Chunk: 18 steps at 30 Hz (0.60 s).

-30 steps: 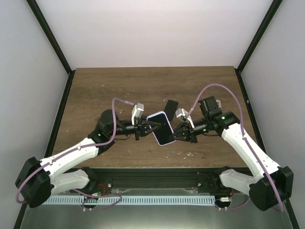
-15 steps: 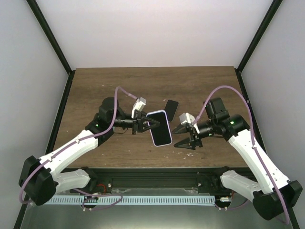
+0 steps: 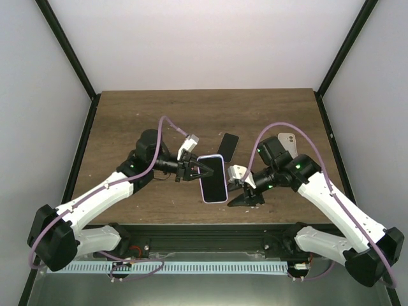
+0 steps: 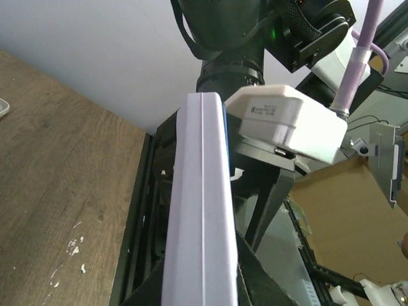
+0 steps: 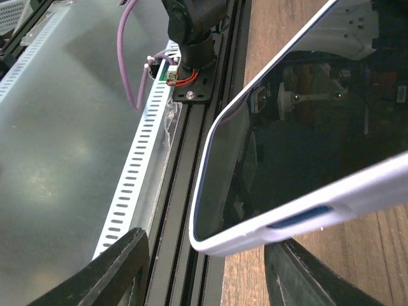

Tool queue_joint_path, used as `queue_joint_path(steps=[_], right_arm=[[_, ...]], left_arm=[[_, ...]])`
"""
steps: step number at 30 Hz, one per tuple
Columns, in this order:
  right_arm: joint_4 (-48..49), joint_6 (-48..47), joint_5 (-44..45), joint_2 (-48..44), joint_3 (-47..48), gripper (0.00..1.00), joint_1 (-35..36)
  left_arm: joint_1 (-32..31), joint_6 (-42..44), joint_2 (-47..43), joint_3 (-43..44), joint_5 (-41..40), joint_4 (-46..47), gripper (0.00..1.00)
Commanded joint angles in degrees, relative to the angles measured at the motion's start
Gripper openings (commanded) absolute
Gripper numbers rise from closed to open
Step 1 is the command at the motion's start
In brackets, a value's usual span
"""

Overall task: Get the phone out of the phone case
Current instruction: Remove the phone case from the phone.

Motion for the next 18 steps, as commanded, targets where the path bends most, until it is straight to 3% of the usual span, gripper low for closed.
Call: queue_joint_path(steps=[1,6,18], right_arm=[[2.50,2.52,2.67,1.07,0.61,0.49,3.37],[4.31,4.74,4.13,0.77,1.32,0.32,6.68],[6.77,2.60,7.56,-0.76,2.81,0.15,7.28]], left_arm=[[0.12,-0.78,-0.78,2.85,-0.01,2.43,0.00],[0.07,-1.22,-1.60,2.43,-1.41,2.25,0.00],[0.08,-1.72,0.53,5.22,2.63,-0.30,0.00]])
